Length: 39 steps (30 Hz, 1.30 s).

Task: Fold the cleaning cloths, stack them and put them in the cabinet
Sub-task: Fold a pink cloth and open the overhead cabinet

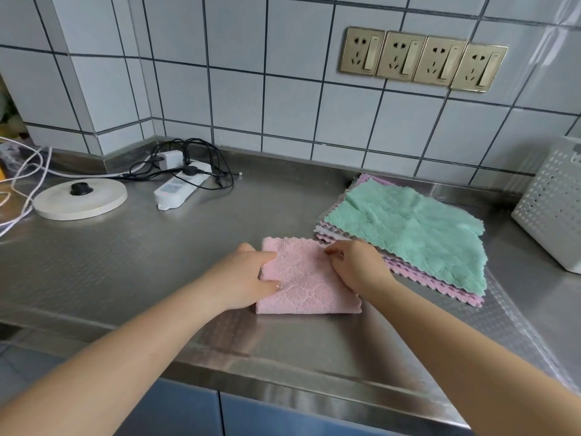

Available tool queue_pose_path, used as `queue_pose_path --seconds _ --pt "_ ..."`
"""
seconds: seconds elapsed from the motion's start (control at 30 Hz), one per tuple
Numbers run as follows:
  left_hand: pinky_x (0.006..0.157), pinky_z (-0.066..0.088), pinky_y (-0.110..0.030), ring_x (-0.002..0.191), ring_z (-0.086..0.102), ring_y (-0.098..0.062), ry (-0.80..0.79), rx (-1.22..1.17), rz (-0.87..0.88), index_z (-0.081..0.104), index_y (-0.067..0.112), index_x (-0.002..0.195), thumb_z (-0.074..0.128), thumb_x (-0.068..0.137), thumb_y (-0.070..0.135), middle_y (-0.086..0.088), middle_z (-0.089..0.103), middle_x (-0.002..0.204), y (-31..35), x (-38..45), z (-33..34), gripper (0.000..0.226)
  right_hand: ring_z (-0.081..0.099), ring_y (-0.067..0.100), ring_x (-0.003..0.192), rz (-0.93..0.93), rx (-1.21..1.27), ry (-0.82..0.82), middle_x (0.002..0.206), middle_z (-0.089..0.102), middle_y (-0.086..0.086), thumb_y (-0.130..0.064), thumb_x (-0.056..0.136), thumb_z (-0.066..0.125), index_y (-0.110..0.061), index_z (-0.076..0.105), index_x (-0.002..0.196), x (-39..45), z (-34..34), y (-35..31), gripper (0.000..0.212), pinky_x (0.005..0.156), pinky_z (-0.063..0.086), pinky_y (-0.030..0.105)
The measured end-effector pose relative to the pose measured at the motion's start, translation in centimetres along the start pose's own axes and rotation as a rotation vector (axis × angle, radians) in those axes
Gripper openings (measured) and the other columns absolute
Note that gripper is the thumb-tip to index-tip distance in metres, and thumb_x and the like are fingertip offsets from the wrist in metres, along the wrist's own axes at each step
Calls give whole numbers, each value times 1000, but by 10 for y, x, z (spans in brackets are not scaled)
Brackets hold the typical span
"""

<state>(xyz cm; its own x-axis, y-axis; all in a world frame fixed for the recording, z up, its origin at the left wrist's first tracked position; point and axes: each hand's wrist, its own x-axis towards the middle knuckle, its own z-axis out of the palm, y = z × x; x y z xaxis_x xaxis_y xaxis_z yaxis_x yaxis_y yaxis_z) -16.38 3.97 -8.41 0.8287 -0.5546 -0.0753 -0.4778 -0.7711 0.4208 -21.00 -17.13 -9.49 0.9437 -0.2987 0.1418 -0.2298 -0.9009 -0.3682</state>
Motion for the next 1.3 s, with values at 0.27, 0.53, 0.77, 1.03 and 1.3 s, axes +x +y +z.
queue_pose_path --seconds 0.27,0.53,0.77,1.03,1.3 --pt "116 15 -36 144 19 -17 224 258 266 27 17 146 33 95 15 0 20 157 33 29 12 51 40 24 130 -254 -170 -30 141 44 4 -20 92 41 -21 52 130 -13 16 -43 40 106 31 42" --pt "116 -3 -51 146 -2 -12 -46 238 43 8 31 150 22 98 47 7 0 159 6 39 28 56 0 16 147 -27 -230 -216 159 7 -4 -49 96 18 -33 15 149 -20 31 -35 55 112 -1 62" --pt "117 -3 -50 147 0 -20 -8 282 -47 7 26 150 19 93 60 -4 5 159 2 32 22 68 6 22 147 131 -226 -202 159 11 1 -65 91 19 -32 11 149 -24 14 -13 68 113 4 60" --pt "115 17 -37 141 26 -22 180 195 68 34 22 144 41 96 43 -5 43 144 -12 -7 15 53 44 29 128 48 -31 -52 134 53 9 -39 94 44 -19 15 150 -43 2 -4 66 114 19 50" --pt "99 32 -20 127 46 -13 220 -575 -16 49 17 134 60 89 17 0 49 137 7 -7 9 46 46 25 128 153 434 -15 146 42 9 -25 93 53 -23 9 151 -44 -5 -8 73 95 43 35"
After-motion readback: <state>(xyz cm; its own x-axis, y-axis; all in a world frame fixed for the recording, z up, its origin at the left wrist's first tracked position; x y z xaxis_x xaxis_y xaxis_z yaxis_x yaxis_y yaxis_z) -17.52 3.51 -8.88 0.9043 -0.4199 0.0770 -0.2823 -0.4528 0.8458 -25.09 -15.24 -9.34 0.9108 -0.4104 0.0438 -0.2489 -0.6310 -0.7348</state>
